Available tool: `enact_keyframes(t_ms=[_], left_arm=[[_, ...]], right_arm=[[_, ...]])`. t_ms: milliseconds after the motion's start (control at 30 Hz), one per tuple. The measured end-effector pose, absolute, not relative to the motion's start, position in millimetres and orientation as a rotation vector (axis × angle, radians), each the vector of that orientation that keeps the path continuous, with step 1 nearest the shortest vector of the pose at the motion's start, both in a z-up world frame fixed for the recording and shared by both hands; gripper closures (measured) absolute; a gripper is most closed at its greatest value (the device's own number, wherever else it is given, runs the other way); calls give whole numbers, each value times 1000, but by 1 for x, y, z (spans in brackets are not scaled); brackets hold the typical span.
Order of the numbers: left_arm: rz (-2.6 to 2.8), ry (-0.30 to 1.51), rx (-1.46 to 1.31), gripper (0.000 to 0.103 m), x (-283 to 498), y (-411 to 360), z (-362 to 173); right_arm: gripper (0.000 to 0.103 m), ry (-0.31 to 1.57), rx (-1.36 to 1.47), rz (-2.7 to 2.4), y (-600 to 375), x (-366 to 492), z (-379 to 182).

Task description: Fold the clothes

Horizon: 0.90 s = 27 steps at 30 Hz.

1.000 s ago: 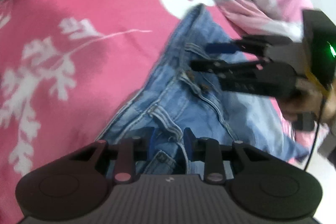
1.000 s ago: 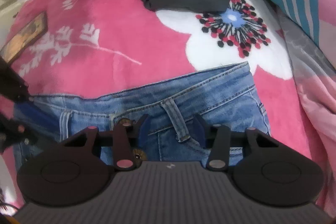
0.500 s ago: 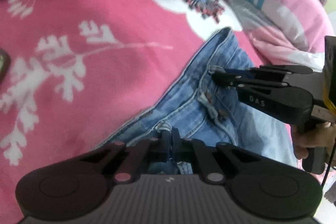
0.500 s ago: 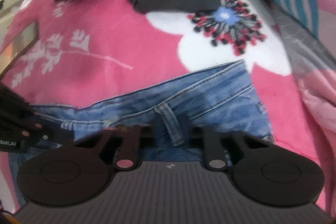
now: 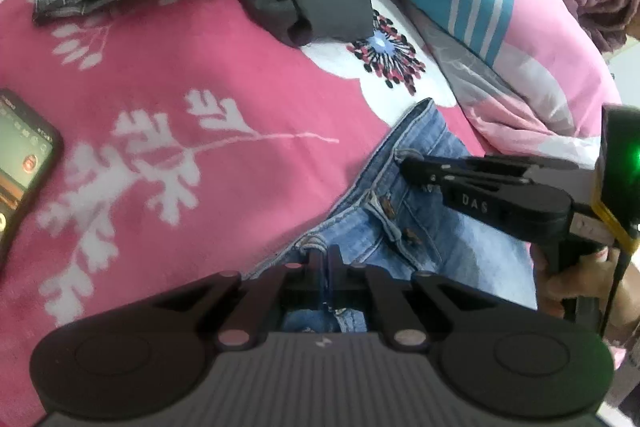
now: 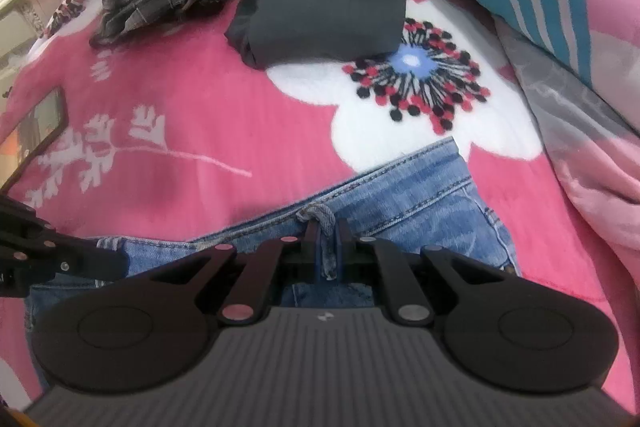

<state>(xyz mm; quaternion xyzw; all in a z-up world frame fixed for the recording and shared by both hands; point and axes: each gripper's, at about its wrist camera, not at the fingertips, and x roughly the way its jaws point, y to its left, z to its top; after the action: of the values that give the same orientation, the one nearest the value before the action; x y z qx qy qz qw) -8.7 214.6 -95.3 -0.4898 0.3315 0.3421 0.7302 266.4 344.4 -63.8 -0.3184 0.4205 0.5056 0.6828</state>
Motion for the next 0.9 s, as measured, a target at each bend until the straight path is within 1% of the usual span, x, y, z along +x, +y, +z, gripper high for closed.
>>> enact_keyframes(t_ms=[200, 233, 267, 300, 333, 367, 400, 433, 500, 567, 633, 700, 800, 900], left_arm=[[661, 794, -1066, 100, -8, 220, -109], [633, 789, -1070, 95, -11, 222, -109], [606, 785, -1069, 93, -14, 225, -107], [589, 780, -1065, 89, -20, 227, -104], [575, 775, -1059, 81, -26, 228, -100], [563, 770, -1051, 76, -33, 229, -96], [552, 766, -1039, 68, -40, 229, -91], [541, 762, -1020, 66, -48, 227, -85], [511, 765, -999, 66, -62, 222, -75], [484, 781, -1010, 66, -77, 218, -69], [479, 809, -1049, 66, -90, 213, -66], [500, 835, -1098, 64, -102, 209, -70], [534, 858, -1181, 50, -110, 209, -84], [540, 861, -1226, 49, -104, 215, -105]], right_arm=[[98, 955, -736, 1115, 354, 265, -76], [97, 955, -739, 1108, 354, 264, -79], [96, 955, -742, 1101, 355, 263, -82], [95, 960, -738, 1095, 356, 263, -81], [95, 966, -735, 1091, 356, 264, -79], [93, 976, -730, 1091, 355, 265, -76], [86, 992, -724, 1084, 353, 268, -73], [80, 1009, -718, 1078, 351, 271, -69], [53, 1017, -689, 1079, 344, 278, -56], [43, 990, -653, 1104, 333, 287, -35], [37, 976, -642, 1124, 325, 298, -21], [26, 980, -639, 1113, 322, 317, -13], [21, 1049, -626, 1115, 322, 350, -20], [21, 1139, -565, 1135, 325, 380, -36]])
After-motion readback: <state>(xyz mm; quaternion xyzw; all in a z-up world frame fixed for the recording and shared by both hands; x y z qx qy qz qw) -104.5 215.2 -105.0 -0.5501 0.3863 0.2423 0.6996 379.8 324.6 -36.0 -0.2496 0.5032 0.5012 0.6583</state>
